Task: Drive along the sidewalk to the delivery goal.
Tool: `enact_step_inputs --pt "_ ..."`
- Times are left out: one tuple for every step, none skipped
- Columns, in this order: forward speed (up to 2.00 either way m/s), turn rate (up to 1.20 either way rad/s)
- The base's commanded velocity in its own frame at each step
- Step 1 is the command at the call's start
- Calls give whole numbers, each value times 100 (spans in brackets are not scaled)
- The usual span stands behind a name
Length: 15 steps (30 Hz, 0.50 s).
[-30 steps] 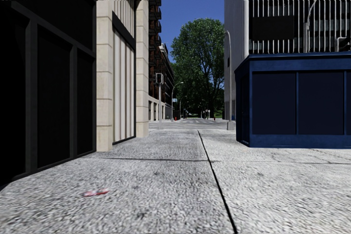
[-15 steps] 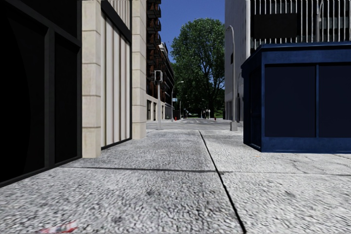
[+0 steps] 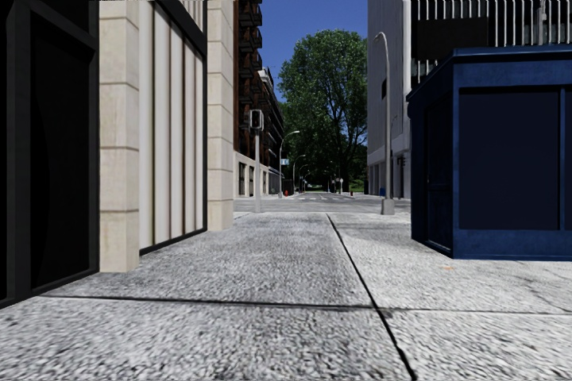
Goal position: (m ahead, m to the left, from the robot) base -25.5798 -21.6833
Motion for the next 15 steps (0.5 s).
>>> enact_step_inputs --pt "133 0" --pt "133 0" --pt "133 0" --pt "133 0" --pt "133 0" --pt "133 0" --pt "133 0" --pt "133 0" --pt "133 0" --pt "133 0" --pt "133 0" --pt "133 0" --pt "133 0" --pt "133 0" --pt "133 0"
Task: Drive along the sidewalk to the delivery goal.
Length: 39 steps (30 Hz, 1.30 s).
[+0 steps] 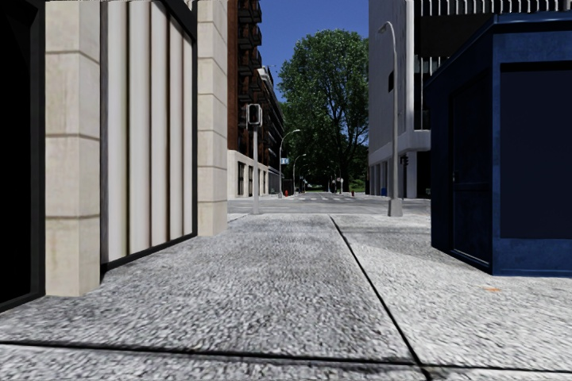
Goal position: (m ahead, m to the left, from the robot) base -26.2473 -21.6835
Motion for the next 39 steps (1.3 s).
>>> enact_step_inputs --pt "133 0" --pt "134 0" --pt "134 0" --pt "134 0" --pt "135 0" --pt "135 0" --pt "135 0" --pt "135 0" --pt "135 0" --pt "135 0" --pt "135 0" --pt "135 0" --pt "135 0" --pt "135 0" --pt "134 0" --pt "134 0" --pt "134 0" --pt "134 0" --pt "134 0" --pt "134 0" --pt "134 0" --pt "134 0" --pt "134 0" --pt "134 0" --pt "134 0" --pt "134 0" --pt "134 0" --pt "134 0" --pt "134 0" --pt "134 0" --pt "134 0" --pt "134 0" --pt "134 0" --pt "134 0" --pt "134 0" --pt "134 0" --pt "134 0" --pt "134 0" --pt "134 0"
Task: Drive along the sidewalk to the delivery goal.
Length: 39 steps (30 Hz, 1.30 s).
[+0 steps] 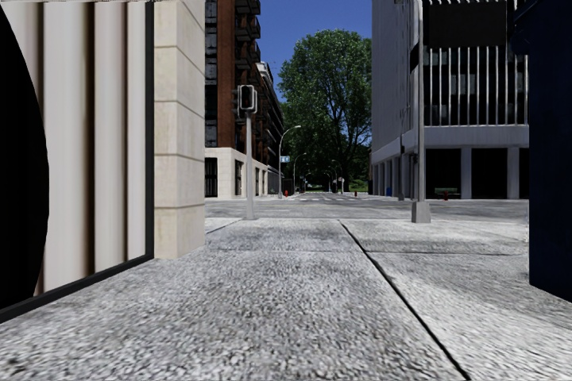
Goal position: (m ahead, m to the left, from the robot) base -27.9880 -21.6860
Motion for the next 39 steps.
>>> enact_step_inputs --pt "134 0" --pt "134 0" --pt "133 0" --pt "133 0" --pt "133 0" --pt "133 0" --pt "133 0" --pt "133 0" --pt "133 0" --pt "133 0" --pt "133 0" --pt "133 0" --pt "133 0" --pt "133 0" --pt "133 0" --pt "133 0" --pt "133 0" --pt "133 0" --pt "133 0" --pt "133 0" --pt "133 0" --pt "133 0" --pt "133 0" --pt "133 0" --pt "133 0" --pt "133 0" --pt "133 0" --pt "133 0" --pt "133 0" --pt "133 0" --pt "133 0" --pt "133 0" --pt "133 0" --pt "133 0" --pt "133 0" --pt "133 0" --pt "133 0" --pt "133 0" --pt "133 0"
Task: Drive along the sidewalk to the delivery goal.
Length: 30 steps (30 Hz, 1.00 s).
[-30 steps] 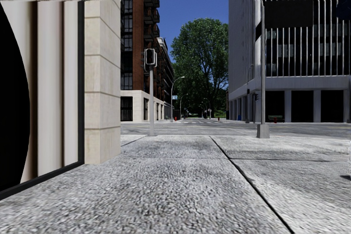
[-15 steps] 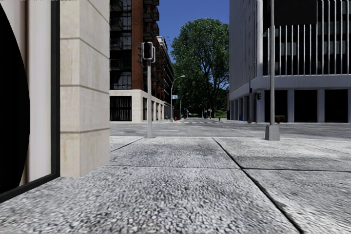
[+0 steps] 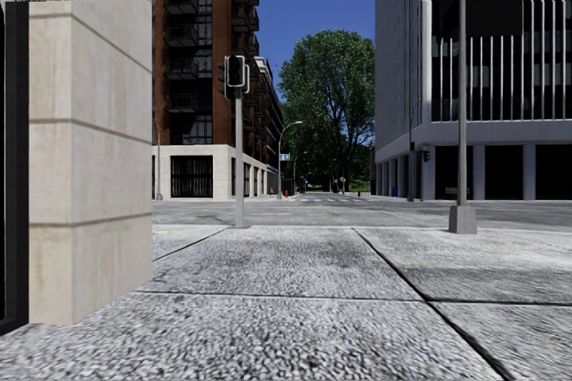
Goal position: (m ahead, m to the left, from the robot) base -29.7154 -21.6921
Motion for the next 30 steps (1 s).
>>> enact_step_inputs --pt "133 0" --pt "133 0" --pt "133 0" --pt "133 0" --pt "133 0" --pt "133 0" --pt "133 0" --pt "133 -20" --pt "133 -48" --pt "133 -65" --pt "133 -65" --pt "133 -74" --pt "133 -88" --pt "133 -101" --pt "133 -101" --pt "133 -114" --pt "133 -115" --pt "133 -115" --pt "133 -115" --pt "133 -115" --pt "133 -115" --pt "133 -115" --pt "133 -115" --pt "133 -115" --pt "133 -115" --pt "133 -115" --pt "133 -115" --pt "133 -115" --pt "133 -115" --pt "133 -115"
